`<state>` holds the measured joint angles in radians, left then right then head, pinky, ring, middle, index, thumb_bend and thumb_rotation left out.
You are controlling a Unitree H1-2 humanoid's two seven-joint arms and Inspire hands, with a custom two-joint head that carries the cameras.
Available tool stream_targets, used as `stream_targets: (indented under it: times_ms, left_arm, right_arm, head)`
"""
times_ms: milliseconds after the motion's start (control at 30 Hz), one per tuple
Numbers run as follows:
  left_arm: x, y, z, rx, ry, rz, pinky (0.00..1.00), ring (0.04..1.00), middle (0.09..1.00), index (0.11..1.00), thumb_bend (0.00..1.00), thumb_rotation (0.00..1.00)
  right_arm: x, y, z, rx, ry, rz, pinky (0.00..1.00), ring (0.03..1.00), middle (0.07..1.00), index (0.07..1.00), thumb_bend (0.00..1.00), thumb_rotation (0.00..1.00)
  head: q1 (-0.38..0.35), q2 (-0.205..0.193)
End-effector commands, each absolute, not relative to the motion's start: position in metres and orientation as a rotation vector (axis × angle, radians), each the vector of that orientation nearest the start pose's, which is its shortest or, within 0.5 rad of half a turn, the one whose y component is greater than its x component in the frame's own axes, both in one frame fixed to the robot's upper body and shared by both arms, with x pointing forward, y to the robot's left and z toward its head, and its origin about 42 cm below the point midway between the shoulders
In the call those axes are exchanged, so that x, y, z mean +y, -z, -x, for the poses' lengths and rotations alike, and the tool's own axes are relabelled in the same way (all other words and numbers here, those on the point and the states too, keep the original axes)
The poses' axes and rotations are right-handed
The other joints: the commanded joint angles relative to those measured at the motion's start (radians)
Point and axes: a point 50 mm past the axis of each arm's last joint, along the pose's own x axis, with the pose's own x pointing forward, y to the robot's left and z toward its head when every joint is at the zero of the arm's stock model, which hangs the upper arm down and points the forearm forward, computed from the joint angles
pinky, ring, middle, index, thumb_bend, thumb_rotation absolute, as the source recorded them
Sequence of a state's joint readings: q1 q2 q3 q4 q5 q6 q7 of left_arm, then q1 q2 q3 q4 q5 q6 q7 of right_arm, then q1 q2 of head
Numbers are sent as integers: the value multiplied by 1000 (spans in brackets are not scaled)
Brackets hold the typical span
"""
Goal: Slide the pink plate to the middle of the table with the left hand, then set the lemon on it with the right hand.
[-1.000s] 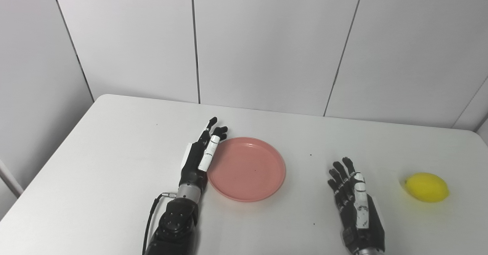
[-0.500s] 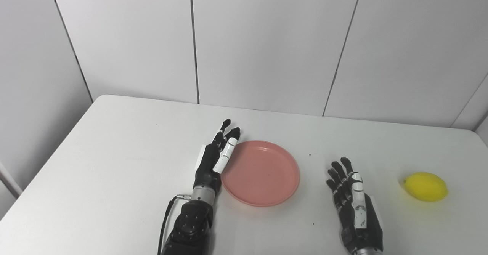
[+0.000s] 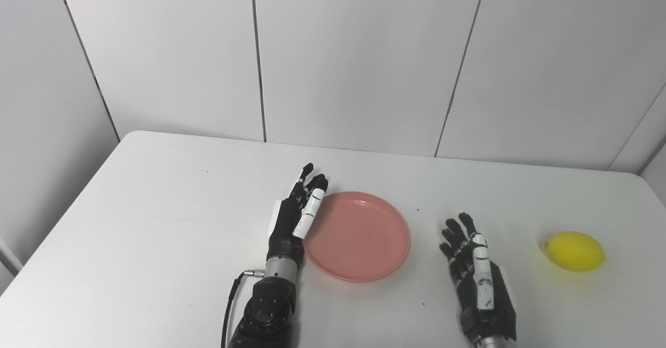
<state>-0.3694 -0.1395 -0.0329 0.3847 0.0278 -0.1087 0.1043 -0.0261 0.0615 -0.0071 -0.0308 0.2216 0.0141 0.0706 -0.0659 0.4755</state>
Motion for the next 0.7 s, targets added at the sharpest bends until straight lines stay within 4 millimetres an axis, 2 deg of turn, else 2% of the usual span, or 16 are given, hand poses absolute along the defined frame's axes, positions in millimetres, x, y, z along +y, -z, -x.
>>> stream_targets:
  times_ms: [0,333,533,667]
  left_arm:
    - [102,-121,-384,-75,79,125,916,858,881,927,617,776]
    - [101,-121,-382,-64,79,159,924,863,877,931,575,778]
    - [109,-119,-384,-57,85,150,925,857,874,942,572,793]
    - [117,-115,-386,-59,89,130,935,847,866,939,586,811]
  right_arm:
    - [-180,-92,-280,43,-76,-300,963,945,931,961,706,915]
    - [-176,-91,-282,44,-70,-301,954,939,926,957,732,888]
    - [-170,-91,-285,38,-59,-281,928,924,909,936,727,878]
    - [-167,-90,-285,-9,-62,-225,905,899,873,927,789,857]
  head:
    - [0,1]
    - [-38,8]
    - [-118,15]
    - [-163,20]
